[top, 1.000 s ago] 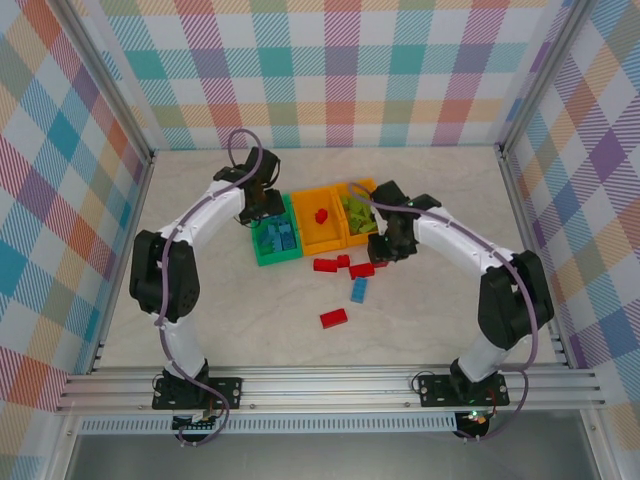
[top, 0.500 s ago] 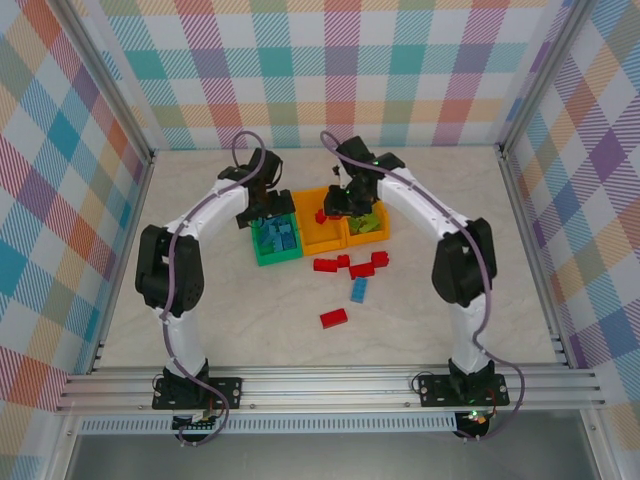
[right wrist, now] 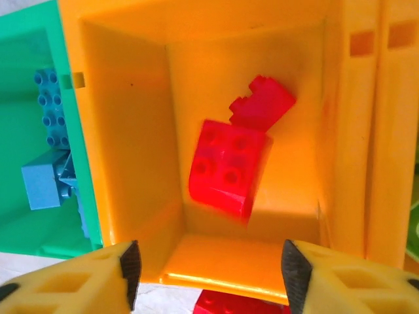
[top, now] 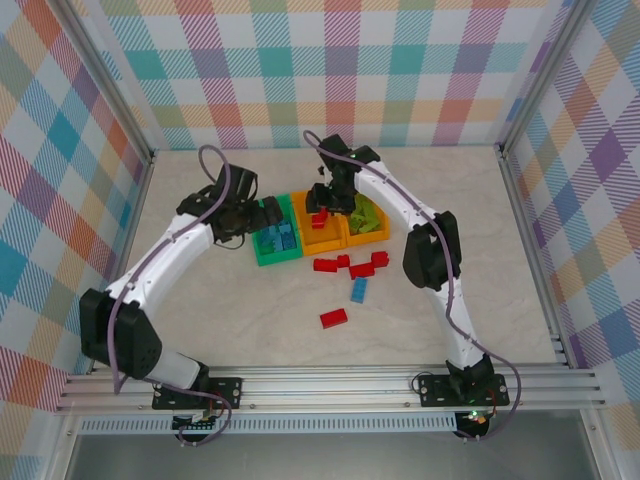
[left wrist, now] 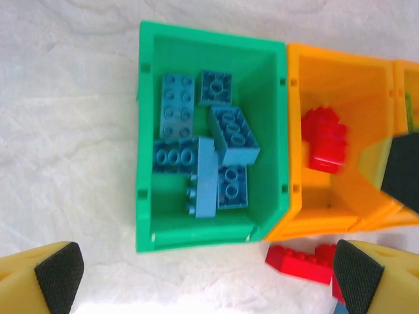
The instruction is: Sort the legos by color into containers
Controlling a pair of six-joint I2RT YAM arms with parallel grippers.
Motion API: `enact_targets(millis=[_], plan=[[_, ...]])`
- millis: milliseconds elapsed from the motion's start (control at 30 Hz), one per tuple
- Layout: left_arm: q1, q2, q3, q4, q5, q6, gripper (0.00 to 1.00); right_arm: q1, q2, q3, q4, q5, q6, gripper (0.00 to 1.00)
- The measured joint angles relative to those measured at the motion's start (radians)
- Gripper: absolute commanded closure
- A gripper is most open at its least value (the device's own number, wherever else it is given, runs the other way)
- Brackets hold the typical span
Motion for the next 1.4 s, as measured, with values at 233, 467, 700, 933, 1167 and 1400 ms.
enact_targets(millis=[233,467,700,933,1167,1400], plan=[[-0.077,-0.095,-0.156,0.015,-0.011,0.034,0.00,0.008,-0.033,-0.045,0.003,0.007,-0.009,0.28],[-0.126,-0.133,-0.263,0.022,-0.014,0.033,0.00,0.052,-0.377,-0.472,0.063,0.071,-0.047,0.22],[-0.126,-0.156,-0.278,0.020,-0.038,0.015,0.00,0.172,-0.684,-0.907,0.113,0.110,0.008,0.09],[-0.125,-0.156,-0.284,0.013,-0.077,-0.014,0.00,0.329,-0.663,-1.018,0.122,0.121,0.117,0.07],[-0.105,-0.174,-0.327,-0.016,-0.101,-0.039,0.00,0.412,-0.571,-1.018,0.150,0.117,0.174,0.07],[-0.103,-0.214,-0.350,-0.031,-0.101,-0.053,0.00,0.424,-0.490,-1.011,0.164,0.118,0.183,0.08]])
